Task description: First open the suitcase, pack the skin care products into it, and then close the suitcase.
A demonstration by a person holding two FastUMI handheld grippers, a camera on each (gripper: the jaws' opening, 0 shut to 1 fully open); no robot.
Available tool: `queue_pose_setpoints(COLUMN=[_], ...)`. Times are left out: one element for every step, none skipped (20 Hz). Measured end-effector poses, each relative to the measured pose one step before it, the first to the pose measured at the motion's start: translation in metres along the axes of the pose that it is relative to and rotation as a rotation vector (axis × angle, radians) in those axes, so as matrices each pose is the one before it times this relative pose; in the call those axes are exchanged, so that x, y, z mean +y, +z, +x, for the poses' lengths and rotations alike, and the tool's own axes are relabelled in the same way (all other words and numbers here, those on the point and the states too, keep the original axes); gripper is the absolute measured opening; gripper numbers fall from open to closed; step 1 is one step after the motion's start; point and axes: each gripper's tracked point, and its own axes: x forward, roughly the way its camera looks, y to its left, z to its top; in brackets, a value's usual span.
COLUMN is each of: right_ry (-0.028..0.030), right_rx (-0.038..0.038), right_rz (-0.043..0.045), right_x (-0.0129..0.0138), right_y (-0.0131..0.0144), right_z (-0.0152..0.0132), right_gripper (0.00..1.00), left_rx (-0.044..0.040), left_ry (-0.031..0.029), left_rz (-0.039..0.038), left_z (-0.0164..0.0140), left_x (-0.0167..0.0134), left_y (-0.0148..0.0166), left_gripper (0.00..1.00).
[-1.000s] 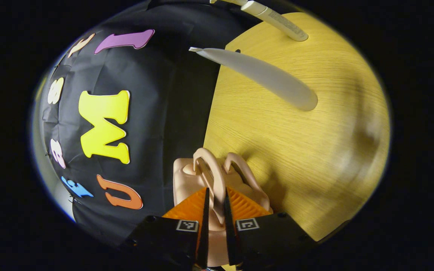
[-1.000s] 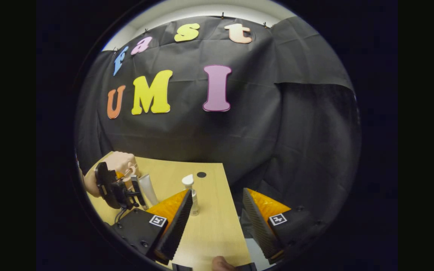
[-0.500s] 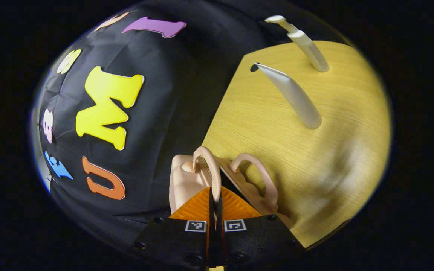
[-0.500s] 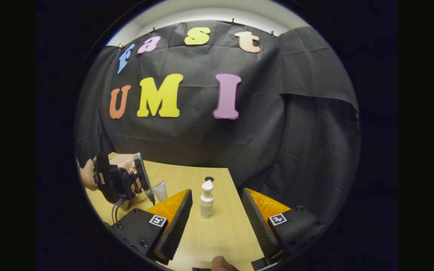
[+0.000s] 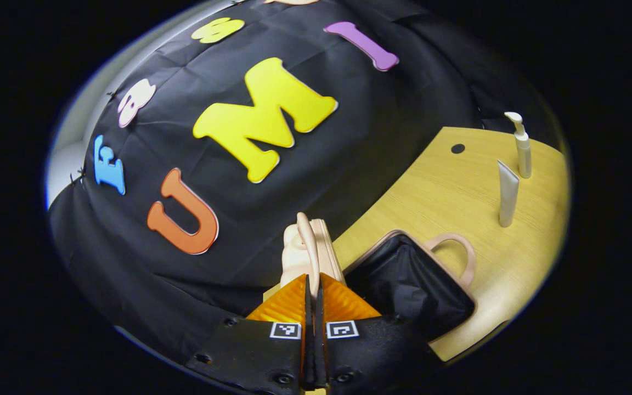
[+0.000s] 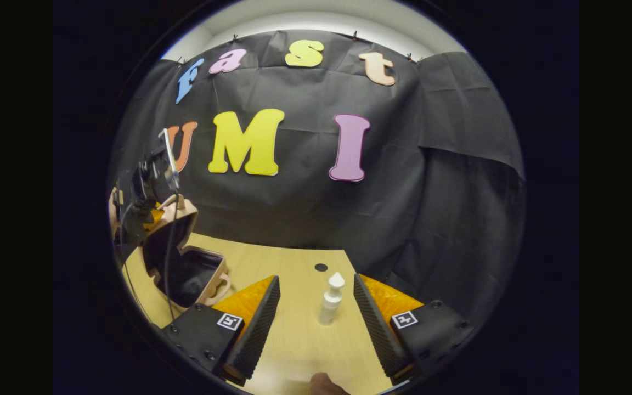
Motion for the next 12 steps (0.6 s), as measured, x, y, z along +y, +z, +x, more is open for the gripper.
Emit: queue_pose_setpoints(right_ry=[0.00042, -0.00006, -0.00365, -0.00497, -0.00088, -0.00305, -0.00329, 0.00385, -0.00086, -0.00224, -0.00387, -0.00488], right_rx=[-0.00299, -0.00156, 0.00119, 0.00451, 0.00315, 0.00500, 0.00790, 0.01044, 0.00880, 0.00417, 0.00260, 0.00615], right_rz=[-0.00387, -0.00636, -0.00632, -0.00546, -0.00158, -0.00017, 0.00165, 0.00367, -0.00306, -0.00717, -0.00673, -0.00459], right_x=[0.00955, 0.01014, 0.00897, 0.00768, 0.00899, 0.00841, 0.00766, 0.00797, 0.00758, 0.00464, 0.00394, 0.00381], right_y=[0.00389, 0.00146, 0.00223, -0.00019, 0.00148, 0.00047, 0.00027, -0.00184, -0.00070, -0.00058, -0.00085, -0.00271], right_z=[0.00079, 0.00050, 0.00077, 0.00116, -0.00009, -0.00032, 0.00009, -0.00118, -0.00196, -0.00220, -0.00229, -0.00151], right_gripper=[0.80, 0.80, 0.80, 0.80, 0.80, 0.80, 0.80, 0.80, 0.80, 0.80, 0.80, 0.80], left_rx=[-0.00397, 0.00147, 0.00132, 0.00581, 0.00427, 0.00038, 0.00173, 0.00054, 0.00700, 0.01911, 0.01744, 0.03508], left_ry=[0.01765, 0.01560, 0.01792, 0.01077, 0.00523, 0.00075, -0.00465, -0.00381, -0.00040, -0.00261, 0.01555, 0.01076], left_rz=[-0.00670, 0.00269, -0.00552, -0.00802, -0.01196, -0.01178, -0.00963, -0.00667, -0.00595, -0.00220, 0.00460, -0.01332], left_z=[0.00092, 0.00056, 0.00256, 0.00296, 0.00153, 0.00443, 0.00459, 0.00537, 0.00530, 0.00681, 0.00782, 0.00870], left_x=[0.01910, 0.01701, 0.01843, 0.01778, 0.01259, 0.01207, 0.00848, 0.00598, 0.00778, 0.00552, 0.00892, 0.00669], left_y=[-0.01253, -0.01221, -0.01624, -0.01699, -0.01614, -0.01299, -0.01302, -0.01339, -0.01405, -0.01707, -0.01864, -0.02169], left_gripper=[0.03, 0.02, 0.03, 0.03, 0.03, 0.03, 0.03, 0.03, 0.03, 0.03, 0.03, 0.03])
